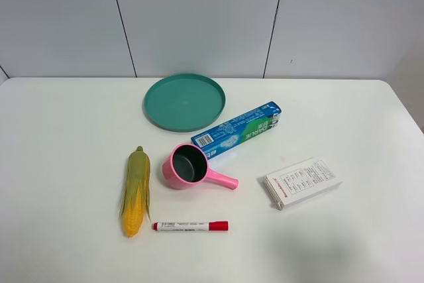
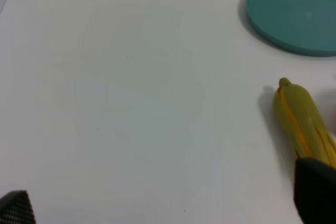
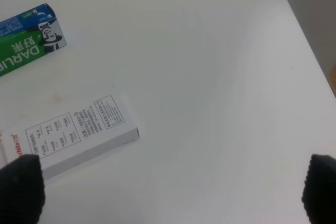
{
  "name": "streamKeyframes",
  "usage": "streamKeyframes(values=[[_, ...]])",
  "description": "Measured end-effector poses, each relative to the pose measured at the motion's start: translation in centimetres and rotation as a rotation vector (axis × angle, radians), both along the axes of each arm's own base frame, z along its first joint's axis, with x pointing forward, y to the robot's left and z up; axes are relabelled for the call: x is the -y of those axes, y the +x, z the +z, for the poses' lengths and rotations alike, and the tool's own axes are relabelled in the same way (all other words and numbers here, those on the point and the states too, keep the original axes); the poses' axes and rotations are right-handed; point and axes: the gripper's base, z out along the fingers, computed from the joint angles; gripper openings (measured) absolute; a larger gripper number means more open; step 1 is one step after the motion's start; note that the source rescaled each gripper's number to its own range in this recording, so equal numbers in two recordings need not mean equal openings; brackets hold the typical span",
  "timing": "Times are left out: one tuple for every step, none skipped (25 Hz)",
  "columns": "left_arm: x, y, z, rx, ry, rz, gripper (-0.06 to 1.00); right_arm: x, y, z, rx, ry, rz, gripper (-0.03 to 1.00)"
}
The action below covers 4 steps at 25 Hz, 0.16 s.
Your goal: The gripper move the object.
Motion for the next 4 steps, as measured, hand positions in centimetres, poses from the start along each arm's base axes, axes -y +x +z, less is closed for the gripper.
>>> streamKeyframes(values=[[0.00,0.00,0.00,0.000,0.000,0.000,1.00,0.00,0.00,0.00,0.000,0.000,0.000,1.00],[0.00,0.00,0.00,0.000,0.000,0.000,1.00,0.00,0.00,0.00,0.000,0.000,0.000,1.00],[0.00,0.00,0.00,0.000,0.000,0.000,1.00,0.00,0.00,0.00,0.000,0.000,0.000,1.00],[0.00,0.00,0.00,0.000,0.000,0.000,1.00,0.00,0.00,0.00,0.000,0.000,0.000,1.00]])
